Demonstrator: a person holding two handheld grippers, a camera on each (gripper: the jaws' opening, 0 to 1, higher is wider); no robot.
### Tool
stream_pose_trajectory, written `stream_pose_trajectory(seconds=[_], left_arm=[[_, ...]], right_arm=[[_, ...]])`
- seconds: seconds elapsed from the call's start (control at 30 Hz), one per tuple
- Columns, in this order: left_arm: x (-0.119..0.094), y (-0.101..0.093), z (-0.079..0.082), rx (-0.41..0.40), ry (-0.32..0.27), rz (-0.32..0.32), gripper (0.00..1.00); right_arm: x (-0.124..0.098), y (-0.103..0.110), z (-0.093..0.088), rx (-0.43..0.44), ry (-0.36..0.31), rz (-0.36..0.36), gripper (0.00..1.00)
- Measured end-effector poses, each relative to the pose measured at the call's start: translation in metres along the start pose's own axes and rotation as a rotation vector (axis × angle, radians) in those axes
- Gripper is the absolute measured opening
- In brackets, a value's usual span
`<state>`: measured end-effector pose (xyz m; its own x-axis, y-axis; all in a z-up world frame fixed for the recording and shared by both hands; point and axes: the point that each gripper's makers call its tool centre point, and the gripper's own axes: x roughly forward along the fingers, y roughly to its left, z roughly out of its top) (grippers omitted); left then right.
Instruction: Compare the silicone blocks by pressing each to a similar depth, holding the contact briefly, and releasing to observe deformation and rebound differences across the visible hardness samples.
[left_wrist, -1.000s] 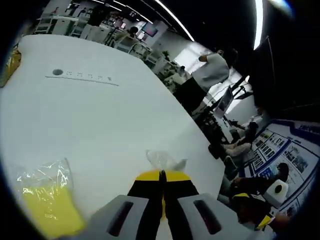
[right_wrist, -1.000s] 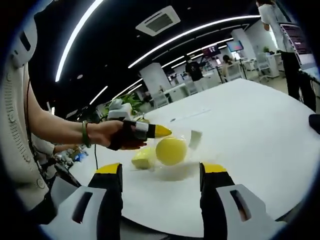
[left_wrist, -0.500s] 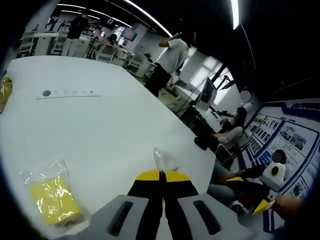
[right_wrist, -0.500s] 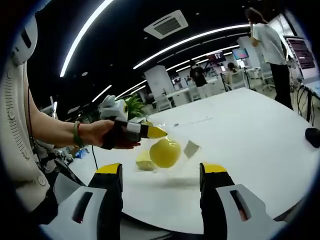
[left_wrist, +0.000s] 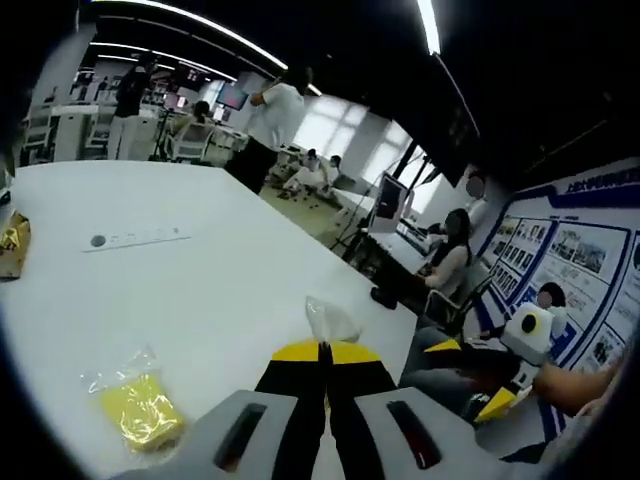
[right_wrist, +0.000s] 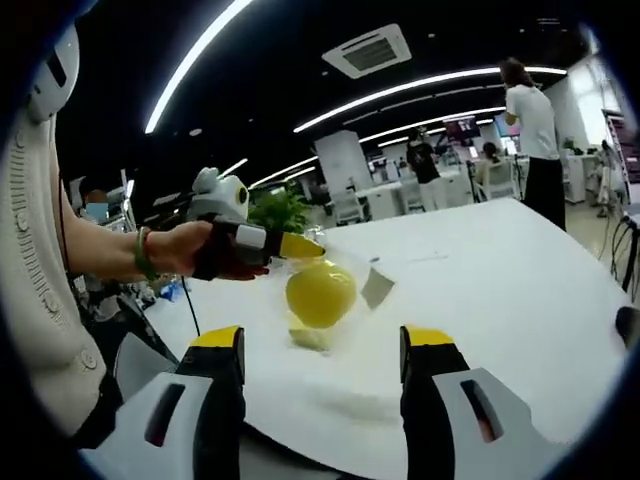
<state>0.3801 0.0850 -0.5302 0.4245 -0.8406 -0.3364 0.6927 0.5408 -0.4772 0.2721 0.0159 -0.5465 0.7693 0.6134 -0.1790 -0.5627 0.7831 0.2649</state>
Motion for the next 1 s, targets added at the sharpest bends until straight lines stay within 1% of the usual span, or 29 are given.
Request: stream_pose_trajectory(seconds=[0.07,0.13,0.17,0.2,0.27,0.37,0.47,0.53,0.67,0.83,1.0], left_arm=[[-0.008,0.000,0.003,0.036,-0.007,0.009,0.00],[-0.019,0.000,0.006,0.044,-0.016,0.013,0.00],[-0.024,0.001,0.008,0.052,-0.021,0.019,0.00],[-0.030,0.000,0.009,0.057,-0.023,0.025,0.00],[-0.041,0.001,0.009,0.077,-0.027,0.038,0.00],[-0.054,0.001,0.007,0.102,-0.022,0.048,0.00],[-0.067,0.005,0.005,0.105,-0.024,0.061,0.00],[-0.075,0.009,0.005,0.105,-0.031,0.076,0.00],[-0.086,0.012,0.006,0.103,-0.042,0.081,0.00],[-0.099,0.016,0.009,0.117,-0.045,0.085,0.00],[-0.104,0.017,0.008,0.122,-0.039,0.082,0.00]], right_arm=[[0.003,0.004,0.004,-0.013,-0.001,0.013,0.59],[0.008,0.011,0.011,-0.028,-0.002,0.042,0.59],[0.011,0.020,0.016,-0.035,-0.008,0.076,0.60],[0.012,0.023,0.019,-0.045,-0.008,0.089,0.61],[0.017,0.031,0.024,-0.081,-0.002,0.113,0.63],[0.026,0.040,0.031,-0.106,0.004,0.144,0.63],[0.036,0.048,0.034,-0.137,0.019,0.176,0.63],[0.042,0.054,0.033,-0.158,0.036,0.197,0.63],[0.053,0.062,0.029,-0.186,0.073,0.240,0.64],[0.066,0.063,0.026,-0.206,0.106,0.273,0.65],[0.081,0.065,0.023,-0.243,0.160,0.319,0.67]])
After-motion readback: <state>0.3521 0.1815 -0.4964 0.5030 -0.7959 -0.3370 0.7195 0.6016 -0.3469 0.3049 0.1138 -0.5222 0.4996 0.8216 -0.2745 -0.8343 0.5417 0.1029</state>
